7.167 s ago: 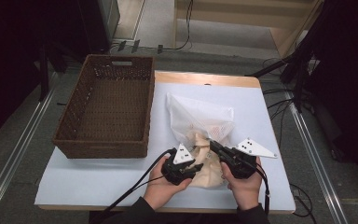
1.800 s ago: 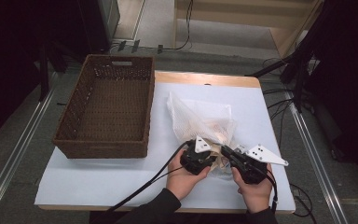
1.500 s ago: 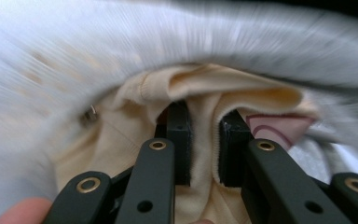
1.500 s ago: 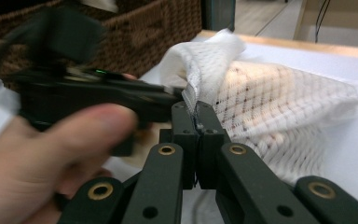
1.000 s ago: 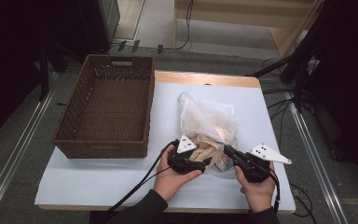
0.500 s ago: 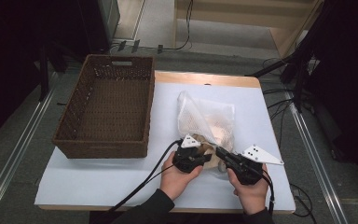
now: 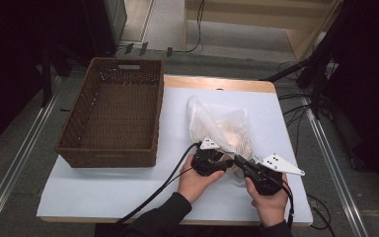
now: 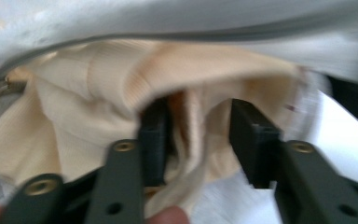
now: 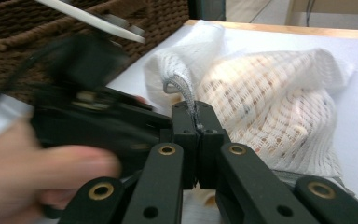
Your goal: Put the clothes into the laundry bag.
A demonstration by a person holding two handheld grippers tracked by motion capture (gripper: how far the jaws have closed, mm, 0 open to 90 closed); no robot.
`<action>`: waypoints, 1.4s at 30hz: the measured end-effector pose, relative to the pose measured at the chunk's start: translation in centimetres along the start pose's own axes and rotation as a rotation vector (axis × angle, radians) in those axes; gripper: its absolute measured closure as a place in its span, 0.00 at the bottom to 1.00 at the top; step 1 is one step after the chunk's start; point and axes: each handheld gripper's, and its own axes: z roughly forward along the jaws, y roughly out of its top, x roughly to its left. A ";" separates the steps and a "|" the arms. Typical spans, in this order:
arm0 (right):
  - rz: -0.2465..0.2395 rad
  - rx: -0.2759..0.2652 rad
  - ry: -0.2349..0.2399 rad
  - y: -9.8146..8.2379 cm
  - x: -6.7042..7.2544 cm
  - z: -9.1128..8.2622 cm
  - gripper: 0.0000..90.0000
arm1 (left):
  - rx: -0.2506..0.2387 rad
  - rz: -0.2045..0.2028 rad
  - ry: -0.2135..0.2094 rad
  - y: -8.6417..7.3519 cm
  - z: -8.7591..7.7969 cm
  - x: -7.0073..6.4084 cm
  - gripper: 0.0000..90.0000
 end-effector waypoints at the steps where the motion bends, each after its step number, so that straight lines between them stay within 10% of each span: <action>1: 0.009 0.000 -0.006 0.0 -0.2 0.0 1.00 | 0.000 0.000 0.000 0.0 0.0 0.0 0.57; 7: 0.024 -0.011 -0.031 0.0 -1.2 -0.3 1.00 | -0.114 -0.043 0.108 -1.5 -4.7 1.2 0.55; 11: 0.029 -0.009 -0.031 0.0 -1.4 -0.2 1.00 | -0.082 -0.153 0.193 -2.8 -5.3 3.0 0.58; 17: 0.020 0.003 -0.031 -0.1 -1.1 0.2 1.00 | 0.013 -0.184 0.231 -2.6 -3.7 3.7 0.61; 30: 0.010 -0.001 -0.026 -0.2 -1.1 0.2 1.00 | 0.089 -0.042 0.357 -1.8 -1.8 3.0 0.86; 42: 0.008 -0.002 -0.025 -0.2 -1.1 0.1 1.00 | 0.116 0.033 0.234 -2.6 -3.3 2.5 1.00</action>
